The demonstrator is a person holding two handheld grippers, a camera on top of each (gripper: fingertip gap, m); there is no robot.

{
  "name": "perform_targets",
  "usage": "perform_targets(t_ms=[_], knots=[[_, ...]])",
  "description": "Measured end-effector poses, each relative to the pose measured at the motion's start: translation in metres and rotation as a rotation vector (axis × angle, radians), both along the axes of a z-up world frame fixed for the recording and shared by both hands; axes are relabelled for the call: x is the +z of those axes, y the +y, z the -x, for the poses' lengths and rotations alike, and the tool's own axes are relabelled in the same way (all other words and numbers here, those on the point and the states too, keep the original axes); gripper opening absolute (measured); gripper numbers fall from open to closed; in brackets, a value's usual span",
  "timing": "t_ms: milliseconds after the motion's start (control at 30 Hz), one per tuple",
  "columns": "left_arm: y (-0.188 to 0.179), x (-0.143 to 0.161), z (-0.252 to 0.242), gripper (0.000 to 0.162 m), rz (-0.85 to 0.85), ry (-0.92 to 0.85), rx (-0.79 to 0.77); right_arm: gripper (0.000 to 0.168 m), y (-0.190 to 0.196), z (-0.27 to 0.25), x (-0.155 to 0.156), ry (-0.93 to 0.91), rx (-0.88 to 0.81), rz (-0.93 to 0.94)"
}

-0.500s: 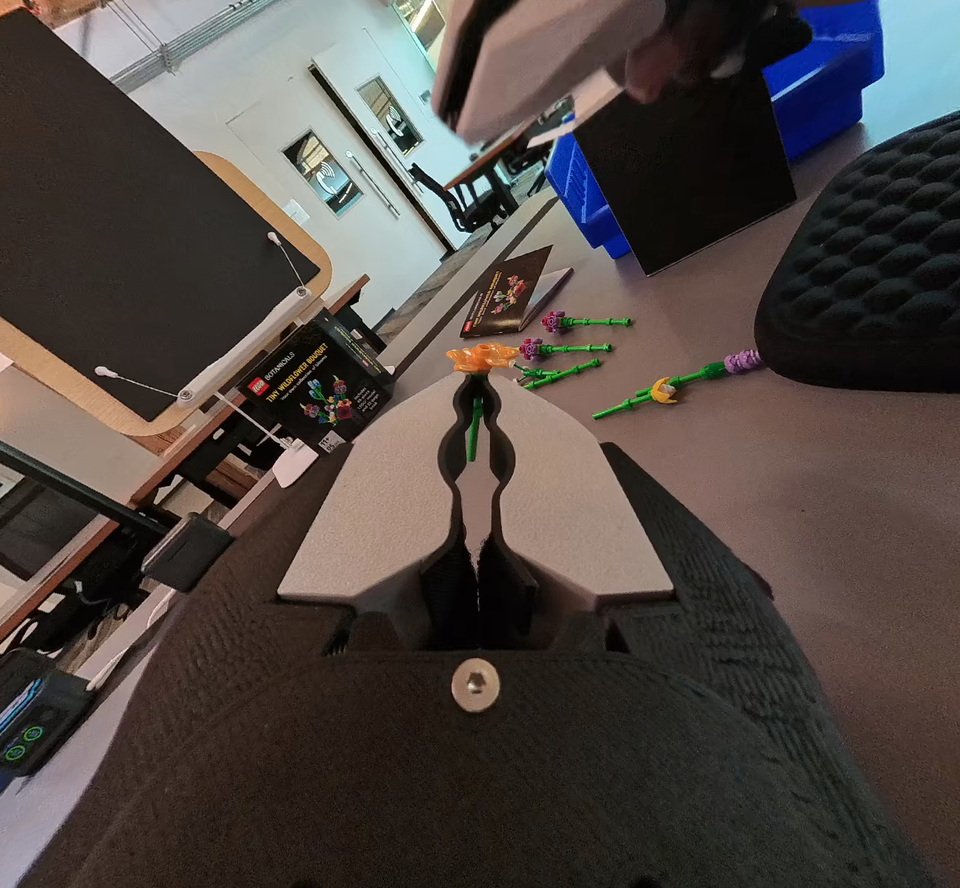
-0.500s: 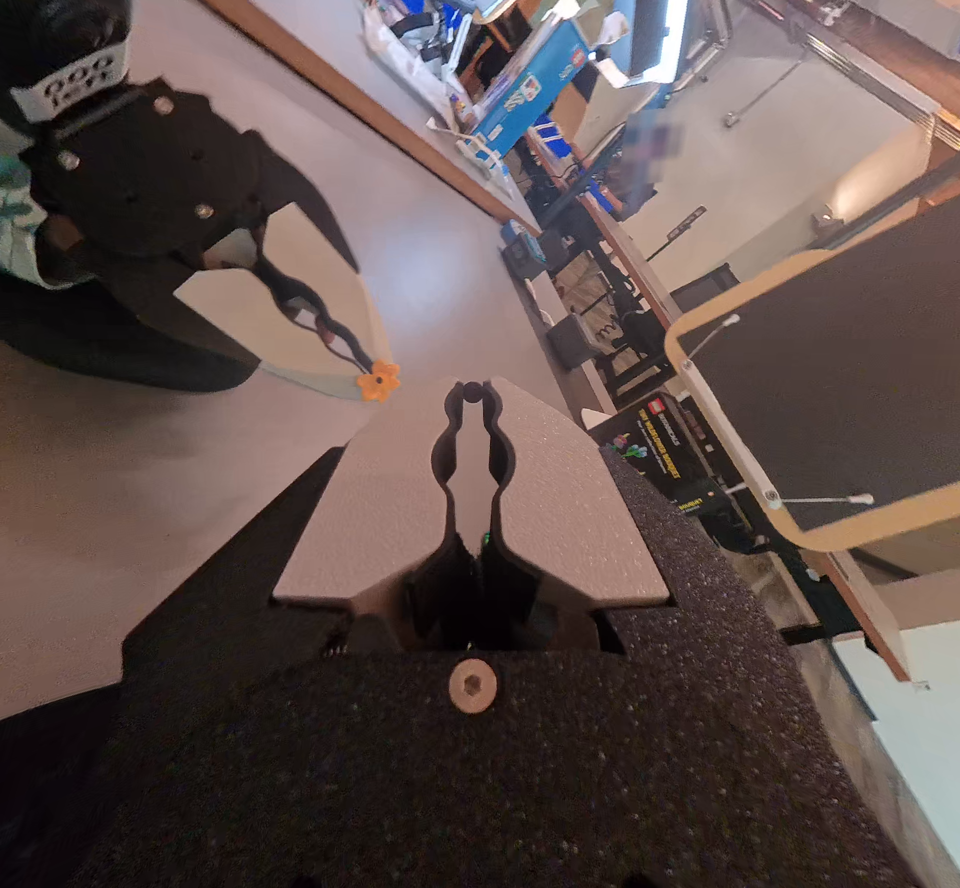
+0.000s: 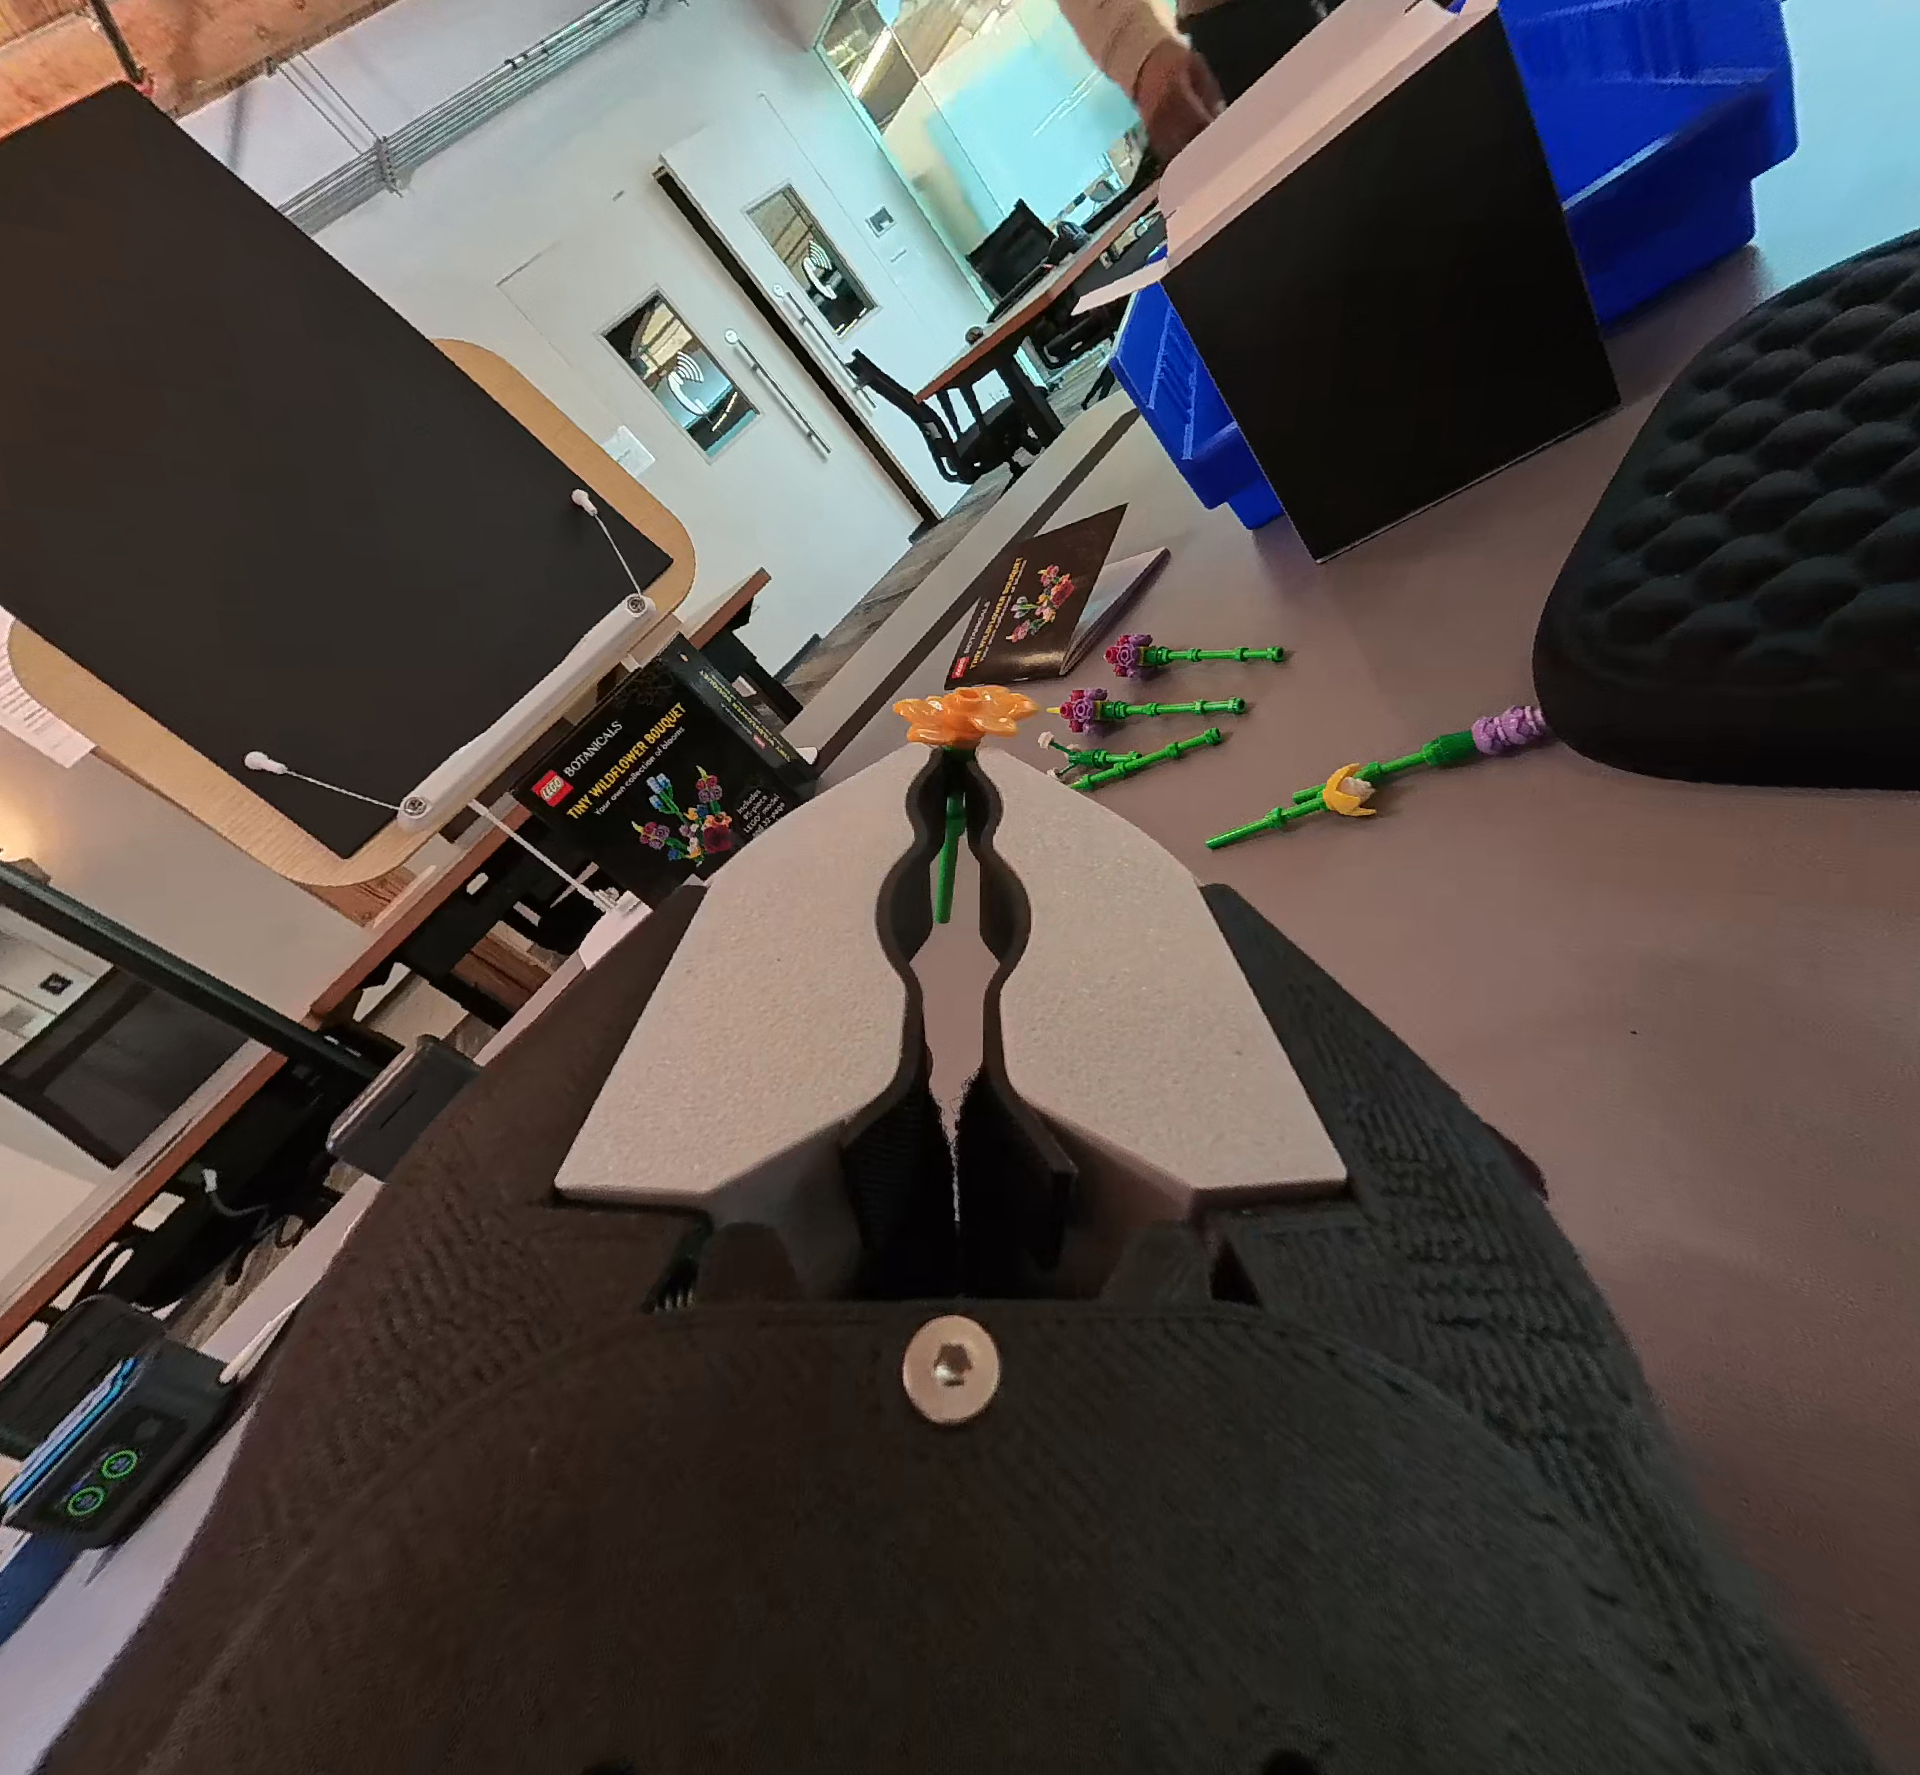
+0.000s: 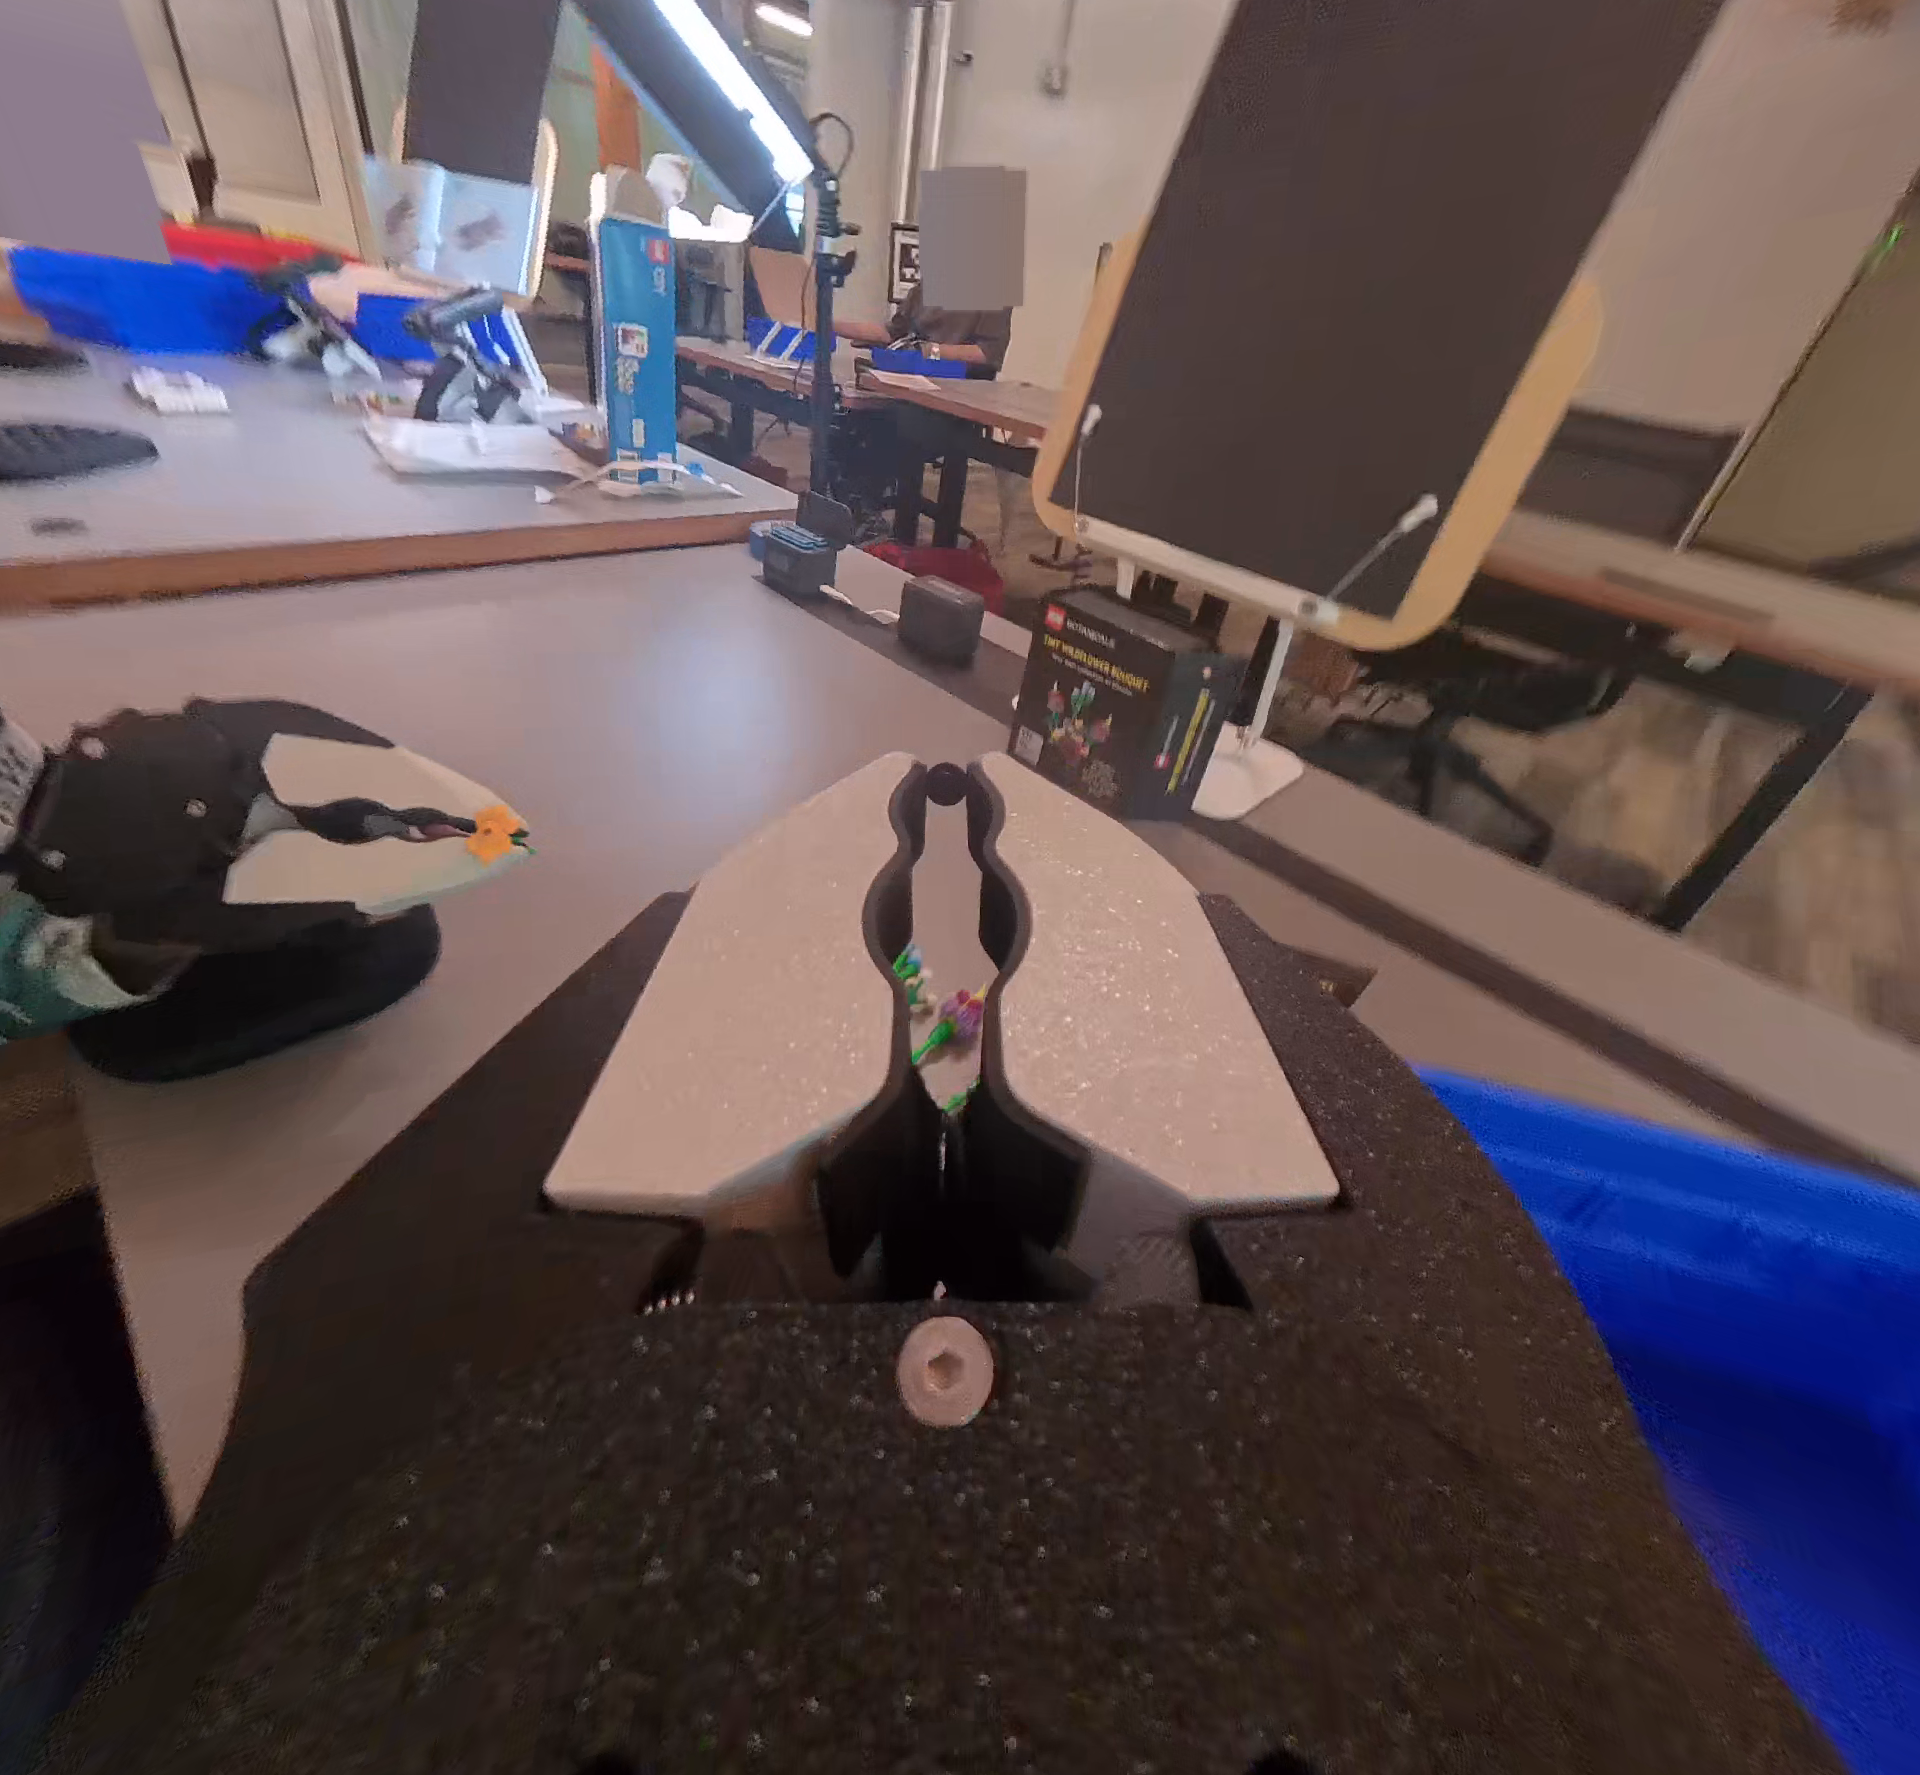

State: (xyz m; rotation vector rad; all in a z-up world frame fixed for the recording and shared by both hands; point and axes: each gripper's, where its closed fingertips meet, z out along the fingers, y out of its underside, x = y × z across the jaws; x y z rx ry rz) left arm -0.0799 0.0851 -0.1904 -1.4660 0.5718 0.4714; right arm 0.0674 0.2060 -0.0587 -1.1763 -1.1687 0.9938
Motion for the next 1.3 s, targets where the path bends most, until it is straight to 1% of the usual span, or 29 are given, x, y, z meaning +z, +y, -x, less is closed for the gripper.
perform_targets(t_ms=[100,233,300,367,600,667,800,867,1000,1067,1167,1300], knots=[[0.000,0.000,0.000,0.003,-0.003,0.002,0.001,0.007,0.016,-0.023,0.003,0.075,0.034,0.173],[0.000,0.001,0.001,0.003,-0.008,0.006,0.003,0.007,0.030,-0.051,0.012,0.231,0.145,0.390],[0.000,0.001,0.001,0.003,-0.008,0.009,0.001,0.007,0.038,-0.063,0.018,0.327,0.182,0.469],[0.001,0.001,0.001,0.003,-0.010,0.013,-0.001,0.007,0.044,-0.072,0.021,0.385,0.202,0.509],[0.002,0.001,0.000,0.003,-0.015,0.035,0.000,0.007,0.055,-0.082,0.013,0.349,0.132,0.494],[0.002,0.001,0.001,0.003,-0.016,0.038,0.002,0.007,0.060,-0.080,0.005,0.303,0.082,0.479],[0.002,0.000,0.001,0.003,-0.017,0.048,0.004,0.008,0.072,-0.071,-0.026,0.093,-0.063,0.429],[0.002,0.000,0.001,0.003,-0.018,0.054,0.005,0.008,0.072,-0.064,-0.042,-0.019,-0.090,0.412],[0.003,0.000,0.001,0.003,-0.019,0.057,0.006,0.008,0.061,-0.053,-0.077,-0.286,-0.087,0.376],[0.003,0.000,0.001,0.003,-0.019,0.054,0.006,0.016,0.060,-0.052,-0.092,-0.406,-0.118,0.342],[0.003,0.000,0.001,0.003,-0.019,0.052,0.005,0.022,0.060,-0.048,-0.099,-0.466,-0.150,0.302],[0.003,0.000,0.001,0.003,-0.019,0.055,0.005,0.022,0.061,-0.047,-0.092,-0.438,-0.166,0.277]])
